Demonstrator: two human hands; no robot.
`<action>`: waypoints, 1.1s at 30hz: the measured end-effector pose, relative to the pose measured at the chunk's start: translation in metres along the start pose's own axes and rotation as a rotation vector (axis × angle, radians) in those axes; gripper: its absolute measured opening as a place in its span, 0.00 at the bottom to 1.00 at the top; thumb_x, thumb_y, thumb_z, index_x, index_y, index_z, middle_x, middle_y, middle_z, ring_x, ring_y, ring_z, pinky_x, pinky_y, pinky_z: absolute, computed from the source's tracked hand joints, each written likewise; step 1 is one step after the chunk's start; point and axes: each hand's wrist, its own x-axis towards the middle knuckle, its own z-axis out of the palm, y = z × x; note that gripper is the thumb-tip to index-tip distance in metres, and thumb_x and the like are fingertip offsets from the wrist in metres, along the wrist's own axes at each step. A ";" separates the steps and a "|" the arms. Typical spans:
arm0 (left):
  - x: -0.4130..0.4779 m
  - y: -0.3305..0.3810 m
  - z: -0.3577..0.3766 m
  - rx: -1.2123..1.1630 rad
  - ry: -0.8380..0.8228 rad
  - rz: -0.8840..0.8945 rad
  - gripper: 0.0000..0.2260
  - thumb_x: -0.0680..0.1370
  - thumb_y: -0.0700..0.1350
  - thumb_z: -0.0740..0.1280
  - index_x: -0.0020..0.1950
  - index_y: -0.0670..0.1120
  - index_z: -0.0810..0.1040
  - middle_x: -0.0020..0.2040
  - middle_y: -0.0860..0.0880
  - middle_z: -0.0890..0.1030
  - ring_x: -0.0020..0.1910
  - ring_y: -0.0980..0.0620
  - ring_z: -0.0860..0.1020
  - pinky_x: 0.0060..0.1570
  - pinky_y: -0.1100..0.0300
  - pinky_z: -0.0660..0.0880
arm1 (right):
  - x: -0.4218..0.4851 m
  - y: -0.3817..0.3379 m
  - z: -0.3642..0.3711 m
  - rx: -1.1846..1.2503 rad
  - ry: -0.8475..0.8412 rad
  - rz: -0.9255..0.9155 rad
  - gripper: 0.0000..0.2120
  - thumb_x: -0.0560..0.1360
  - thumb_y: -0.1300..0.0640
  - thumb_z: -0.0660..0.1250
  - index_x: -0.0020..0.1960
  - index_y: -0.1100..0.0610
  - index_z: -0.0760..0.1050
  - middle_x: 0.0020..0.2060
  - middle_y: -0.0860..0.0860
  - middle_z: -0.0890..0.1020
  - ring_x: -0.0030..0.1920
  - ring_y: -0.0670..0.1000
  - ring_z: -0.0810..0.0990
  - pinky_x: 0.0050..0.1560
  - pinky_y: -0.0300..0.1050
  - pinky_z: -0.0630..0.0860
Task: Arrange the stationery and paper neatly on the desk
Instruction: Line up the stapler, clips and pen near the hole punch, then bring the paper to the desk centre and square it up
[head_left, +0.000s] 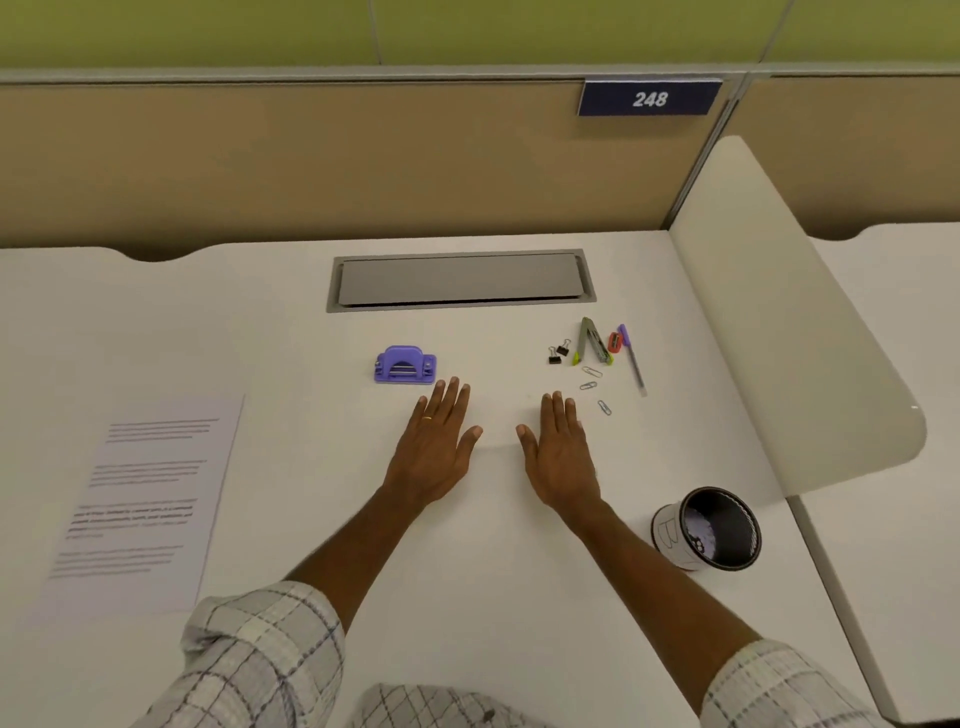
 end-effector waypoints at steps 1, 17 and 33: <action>-0.007 -0.005 0.000 0.001 0.008 -0.017 0.32 0.83 0.61 0.44 0.84 0.48 0.41 0.84 0.49 0.41 0.83 0.49 0.40 0.80 0.52 0.39 | -0.003 -0.006 0.001 -0.005 -0.002 -0.017 0.32 0.84 0.42 0.47 0.81 0.59 0.45 0.81 0.55 0.49 0.81 0.54 0.43 0.79 0.50 0.45; -0.111 -0.060 -0.007 -0.048 0.234 -0.216 0.47 0.70 0.70 0.20 0.84 0.48 0.43 0.84 0.48 0.43 0.83 0.48 0.41 0.81 0.52 0.39 | -0.049 -0.096 0.032 -0.078 -0.089 -0.262 0.33 0.84 0.40 0.45 0.81 0.58 0.42 0.81 0.53 0.44 0.81 0.52 0.40 0.79 0.48 0.41; -0.235 -0.173 -0.005 -0.035 0.353 -0.361 0.33 0.83 0.61 0.41 0.83 0.44 0.56 0.83 0.45 0.56 0.82 0.45 0.53 0.81 0.48 0.49 | -0.115 -0.220 0.101 -0.124 -0.112 -0.419 0.34 0.82 0.40 0.42 0.81 0.57 0.42 0.81 0.53 0.45 0.81 0.52 0.41 0.78 0.47 0.41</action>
